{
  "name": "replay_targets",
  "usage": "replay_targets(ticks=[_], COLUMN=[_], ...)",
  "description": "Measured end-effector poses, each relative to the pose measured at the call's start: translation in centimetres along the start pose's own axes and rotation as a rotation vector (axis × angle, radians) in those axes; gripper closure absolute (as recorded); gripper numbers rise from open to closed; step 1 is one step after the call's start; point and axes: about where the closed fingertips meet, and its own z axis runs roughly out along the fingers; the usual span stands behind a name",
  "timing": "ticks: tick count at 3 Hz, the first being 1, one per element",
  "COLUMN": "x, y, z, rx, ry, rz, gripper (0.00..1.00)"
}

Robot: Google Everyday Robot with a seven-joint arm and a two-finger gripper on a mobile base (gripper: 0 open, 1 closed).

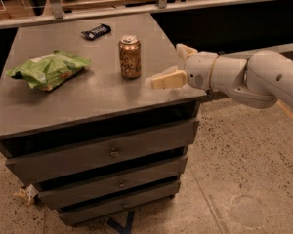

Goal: Knock orange can over

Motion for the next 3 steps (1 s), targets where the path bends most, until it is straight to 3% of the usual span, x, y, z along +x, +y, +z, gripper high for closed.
replay_targets(ticks=[3], x=[-0.9], y=[-1.0], z=[5.9], rx=[-0.074], ry=[-0.02], rz=[0.028], gripper=[0.0])
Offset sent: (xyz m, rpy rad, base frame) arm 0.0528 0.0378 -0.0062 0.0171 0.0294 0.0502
